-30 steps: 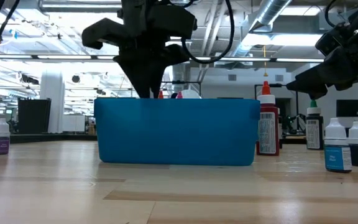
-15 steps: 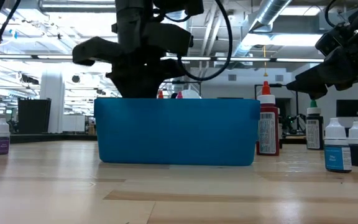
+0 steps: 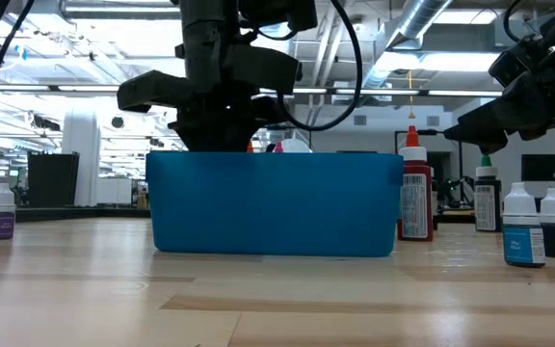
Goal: Pick & Place food coloring
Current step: Put the small green food coloring bottle into the blue bin
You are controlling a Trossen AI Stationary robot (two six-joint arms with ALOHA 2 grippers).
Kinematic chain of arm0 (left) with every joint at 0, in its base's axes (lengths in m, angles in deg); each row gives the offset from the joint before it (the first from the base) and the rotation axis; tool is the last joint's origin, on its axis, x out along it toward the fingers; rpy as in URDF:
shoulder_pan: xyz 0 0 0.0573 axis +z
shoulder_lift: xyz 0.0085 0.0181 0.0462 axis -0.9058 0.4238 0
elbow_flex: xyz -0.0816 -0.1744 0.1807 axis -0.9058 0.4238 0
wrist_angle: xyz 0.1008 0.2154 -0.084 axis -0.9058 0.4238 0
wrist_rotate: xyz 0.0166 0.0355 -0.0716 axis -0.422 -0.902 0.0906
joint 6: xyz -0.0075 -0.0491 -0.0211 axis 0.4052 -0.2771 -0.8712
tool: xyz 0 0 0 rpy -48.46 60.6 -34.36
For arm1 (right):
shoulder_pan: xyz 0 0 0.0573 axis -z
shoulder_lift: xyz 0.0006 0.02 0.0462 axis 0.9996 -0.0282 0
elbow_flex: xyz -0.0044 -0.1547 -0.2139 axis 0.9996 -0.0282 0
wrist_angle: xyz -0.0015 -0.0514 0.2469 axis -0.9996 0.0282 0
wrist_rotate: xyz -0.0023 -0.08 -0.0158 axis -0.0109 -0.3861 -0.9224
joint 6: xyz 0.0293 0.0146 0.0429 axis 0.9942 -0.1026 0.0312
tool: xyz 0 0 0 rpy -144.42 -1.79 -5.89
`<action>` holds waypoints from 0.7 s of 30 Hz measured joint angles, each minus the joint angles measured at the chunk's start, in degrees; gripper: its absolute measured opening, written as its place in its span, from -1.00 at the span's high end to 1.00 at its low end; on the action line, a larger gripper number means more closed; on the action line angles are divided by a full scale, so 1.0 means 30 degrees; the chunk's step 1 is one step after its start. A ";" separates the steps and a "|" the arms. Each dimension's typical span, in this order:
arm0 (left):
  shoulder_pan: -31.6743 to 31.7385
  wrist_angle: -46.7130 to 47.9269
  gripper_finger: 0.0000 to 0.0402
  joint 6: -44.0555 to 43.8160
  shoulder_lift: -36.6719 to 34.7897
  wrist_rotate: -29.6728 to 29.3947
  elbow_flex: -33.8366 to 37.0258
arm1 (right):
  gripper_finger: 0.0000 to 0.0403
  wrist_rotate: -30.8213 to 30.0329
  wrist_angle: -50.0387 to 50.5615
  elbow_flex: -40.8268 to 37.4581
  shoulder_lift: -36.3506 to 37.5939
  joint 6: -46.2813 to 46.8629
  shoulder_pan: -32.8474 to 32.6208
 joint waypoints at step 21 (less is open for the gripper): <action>0.0000 0.0071 0.62 -0.1019 -0.0009 -0.0389 -0.0007 | 0.09 -0.0001 0.0007 0.0002 -0.0007 -0.0001 0.0000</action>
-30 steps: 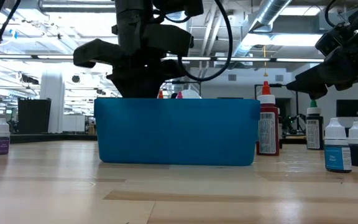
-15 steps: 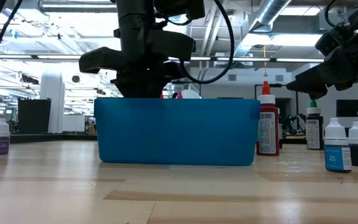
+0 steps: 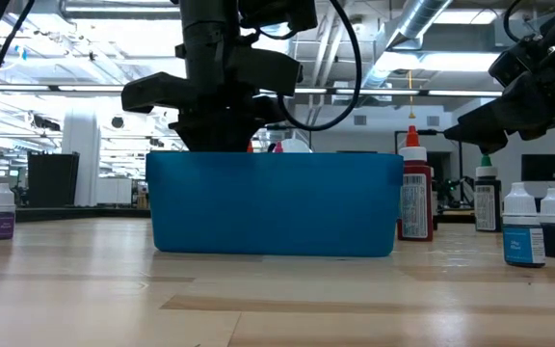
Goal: Pick & Place food coloring
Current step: Put the small green food coloring bottle into the blue bin
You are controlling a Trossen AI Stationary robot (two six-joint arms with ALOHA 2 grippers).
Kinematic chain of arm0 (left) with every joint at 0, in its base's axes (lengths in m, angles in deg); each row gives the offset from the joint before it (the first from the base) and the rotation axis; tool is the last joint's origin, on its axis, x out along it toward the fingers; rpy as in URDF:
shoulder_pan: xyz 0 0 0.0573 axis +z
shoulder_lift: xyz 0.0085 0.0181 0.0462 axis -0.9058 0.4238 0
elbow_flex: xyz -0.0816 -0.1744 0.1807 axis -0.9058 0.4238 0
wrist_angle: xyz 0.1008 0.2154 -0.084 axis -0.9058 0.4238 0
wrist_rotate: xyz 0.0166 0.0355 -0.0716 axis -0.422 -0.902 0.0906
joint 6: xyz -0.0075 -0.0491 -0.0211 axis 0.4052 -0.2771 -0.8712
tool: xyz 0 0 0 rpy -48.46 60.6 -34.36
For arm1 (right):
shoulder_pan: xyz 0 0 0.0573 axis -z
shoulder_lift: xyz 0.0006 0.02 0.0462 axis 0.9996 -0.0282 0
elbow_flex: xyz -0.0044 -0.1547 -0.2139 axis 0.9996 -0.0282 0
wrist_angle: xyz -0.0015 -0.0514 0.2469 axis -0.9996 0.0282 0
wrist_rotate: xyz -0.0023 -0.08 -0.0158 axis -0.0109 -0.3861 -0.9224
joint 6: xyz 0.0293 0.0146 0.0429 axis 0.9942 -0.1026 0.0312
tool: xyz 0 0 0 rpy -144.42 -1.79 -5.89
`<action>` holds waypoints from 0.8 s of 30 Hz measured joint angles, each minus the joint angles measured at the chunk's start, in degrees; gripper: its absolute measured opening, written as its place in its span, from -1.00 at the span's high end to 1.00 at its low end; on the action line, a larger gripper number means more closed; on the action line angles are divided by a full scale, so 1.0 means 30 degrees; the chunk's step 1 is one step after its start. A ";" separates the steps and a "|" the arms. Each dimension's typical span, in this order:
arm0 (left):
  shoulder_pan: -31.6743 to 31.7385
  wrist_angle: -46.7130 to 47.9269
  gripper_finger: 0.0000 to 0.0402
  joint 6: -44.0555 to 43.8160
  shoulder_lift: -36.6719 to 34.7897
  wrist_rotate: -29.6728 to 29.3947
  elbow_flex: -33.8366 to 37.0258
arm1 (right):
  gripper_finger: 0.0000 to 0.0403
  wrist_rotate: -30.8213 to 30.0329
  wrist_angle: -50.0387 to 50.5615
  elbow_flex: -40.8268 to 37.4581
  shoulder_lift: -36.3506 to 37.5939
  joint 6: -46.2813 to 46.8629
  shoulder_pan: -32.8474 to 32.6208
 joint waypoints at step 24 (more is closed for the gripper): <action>-0.0043 -0.0017 0.53 0.0878 0.0000 0.0095 0.0000 | 0.09 -0.0001 0.0000 0.0000 0.0000 0.0003 0.0000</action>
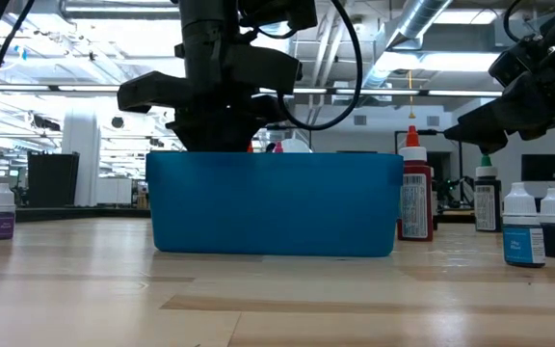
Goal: Pick & Place food coloring
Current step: Put the small green food coloring bottle into the blue bin, then put the small purple food coloring bottle into the blue bin
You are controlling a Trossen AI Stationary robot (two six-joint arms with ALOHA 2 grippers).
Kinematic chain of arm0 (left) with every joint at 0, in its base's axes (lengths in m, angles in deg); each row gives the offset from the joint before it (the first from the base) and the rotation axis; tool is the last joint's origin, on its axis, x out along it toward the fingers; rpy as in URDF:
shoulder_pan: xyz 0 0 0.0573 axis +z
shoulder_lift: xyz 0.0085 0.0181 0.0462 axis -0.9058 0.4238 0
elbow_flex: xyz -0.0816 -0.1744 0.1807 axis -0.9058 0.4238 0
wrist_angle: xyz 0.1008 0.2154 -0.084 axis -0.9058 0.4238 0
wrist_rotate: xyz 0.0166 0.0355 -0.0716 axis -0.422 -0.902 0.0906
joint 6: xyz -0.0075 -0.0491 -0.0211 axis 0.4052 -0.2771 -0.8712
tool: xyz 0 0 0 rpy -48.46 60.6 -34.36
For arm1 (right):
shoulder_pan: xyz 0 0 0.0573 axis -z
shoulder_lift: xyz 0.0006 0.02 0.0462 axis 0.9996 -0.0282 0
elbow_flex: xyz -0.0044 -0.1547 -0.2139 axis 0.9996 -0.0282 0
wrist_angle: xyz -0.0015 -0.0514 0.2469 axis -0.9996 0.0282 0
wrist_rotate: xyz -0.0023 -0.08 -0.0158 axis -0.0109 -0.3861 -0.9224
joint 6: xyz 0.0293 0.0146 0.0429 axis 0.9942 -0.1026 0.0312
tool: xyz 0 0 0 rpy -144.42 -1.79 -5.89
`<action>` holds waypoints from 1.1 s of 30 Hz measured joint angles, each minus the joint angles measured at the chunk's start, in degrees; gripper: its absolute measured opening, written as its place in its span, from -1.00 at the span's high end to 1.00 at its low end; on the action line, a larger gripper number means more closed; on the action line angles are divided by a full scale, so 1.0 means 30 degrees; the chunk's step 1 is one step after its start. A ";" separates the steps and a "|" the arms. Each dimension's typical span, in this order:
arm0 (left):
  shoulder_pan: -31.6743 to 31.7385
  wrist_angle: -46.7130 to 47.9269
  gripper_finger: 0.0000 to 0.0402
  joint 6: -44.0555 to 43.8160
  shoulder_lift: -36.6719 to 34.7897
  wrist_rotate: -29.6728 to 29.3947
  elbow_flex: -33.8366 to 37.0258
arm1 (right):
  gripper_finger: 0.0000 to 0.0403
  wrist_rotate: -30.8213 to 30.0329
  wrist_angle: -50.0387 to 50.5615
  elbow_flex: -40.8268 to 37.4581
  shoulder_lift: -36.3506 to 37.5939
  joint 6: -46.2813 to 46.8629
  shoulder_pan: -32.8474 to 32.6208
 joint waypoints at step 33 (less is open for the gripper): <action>-0.2085 0.1511 0.53 0.1653 -0.3209 -0.0725 0.0436 | 0.09 0.0007 0.0000 0.0000 0.0007 0.0000 0.0000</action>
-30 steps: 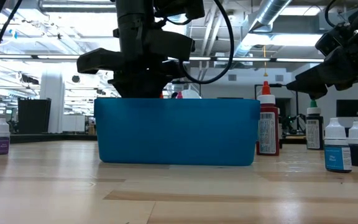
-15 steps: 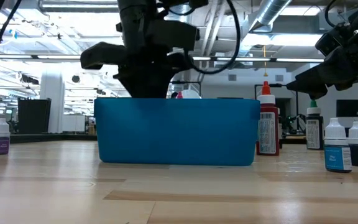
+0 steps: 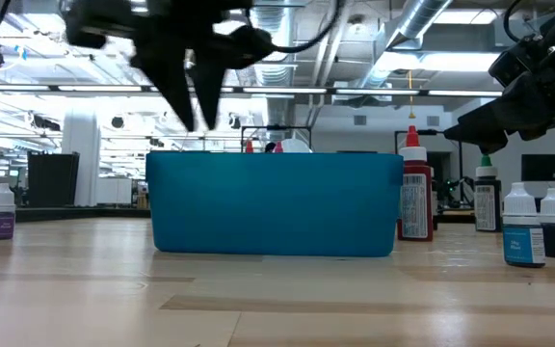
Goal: Pick & Place food coloring
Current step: Put the small purple food coloring bottle into the blue bin
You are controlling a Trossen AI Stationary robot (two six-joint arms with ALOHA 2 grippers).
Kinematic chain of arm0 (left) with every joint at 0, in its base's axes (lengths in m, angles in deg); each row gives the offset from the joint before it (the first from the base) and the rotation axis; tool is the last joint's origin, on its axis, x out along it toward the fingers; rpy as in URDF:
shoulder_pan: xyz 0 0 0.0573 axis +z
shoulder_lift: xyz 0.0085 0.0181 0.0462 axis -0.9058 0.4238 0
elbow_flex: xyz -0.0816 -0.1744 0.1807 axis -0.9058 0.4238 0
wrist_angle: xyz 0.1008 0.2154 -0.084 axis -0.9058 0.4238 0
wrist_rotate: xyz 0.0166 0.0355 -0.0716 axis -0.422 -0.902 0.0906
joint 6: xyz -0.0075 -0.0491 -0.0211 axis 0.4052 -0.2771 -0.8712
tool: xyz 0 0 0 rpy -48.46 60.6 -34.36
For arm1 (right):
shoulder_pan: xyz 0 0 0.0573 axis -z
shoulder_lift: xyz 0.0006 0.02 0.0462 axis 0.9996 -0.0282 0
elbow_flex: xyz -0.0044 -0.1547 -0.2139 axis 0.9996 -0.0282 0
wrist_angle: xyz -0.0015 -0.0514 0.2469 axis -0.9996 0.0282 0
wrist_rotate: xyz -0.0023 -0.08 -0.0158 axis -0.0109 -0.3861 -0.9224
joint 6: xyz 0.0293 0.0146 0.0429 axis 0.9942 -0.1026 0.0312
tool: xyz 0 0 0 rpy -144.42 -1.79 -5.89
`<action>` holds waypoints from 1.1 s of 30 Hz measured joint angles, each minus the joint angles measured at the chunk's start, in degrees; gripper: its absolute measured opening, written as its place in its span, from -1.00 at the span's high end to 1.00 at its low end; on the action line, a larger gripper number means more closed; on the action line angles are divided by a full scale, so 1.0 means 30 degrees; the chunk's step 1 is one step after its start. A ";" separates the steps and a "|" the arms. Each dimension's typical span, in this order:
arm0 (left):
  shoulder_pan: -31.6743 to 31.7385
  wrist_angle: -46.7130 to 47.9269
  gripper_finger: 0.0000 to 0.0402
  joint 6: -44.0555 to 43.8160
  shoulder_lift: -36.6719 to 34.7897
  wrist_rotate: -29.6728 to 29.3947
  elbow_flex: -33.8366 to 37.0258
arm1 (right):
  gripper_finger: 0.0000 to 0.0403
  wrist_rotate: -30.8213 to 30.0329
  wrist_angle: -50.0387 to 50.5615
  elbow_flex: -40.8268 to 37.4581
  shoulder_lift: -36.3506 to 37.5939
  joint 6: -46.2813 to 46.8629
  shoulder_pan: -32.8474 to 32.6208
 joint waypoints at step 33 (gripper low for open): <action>-0.2659 0.2016 0.53 -0.9611 -0.5439 0.2503 0.8664 | 0.09 -0.0007 0.0000 -0.0002 -0.0002 -0.0007 -0.0005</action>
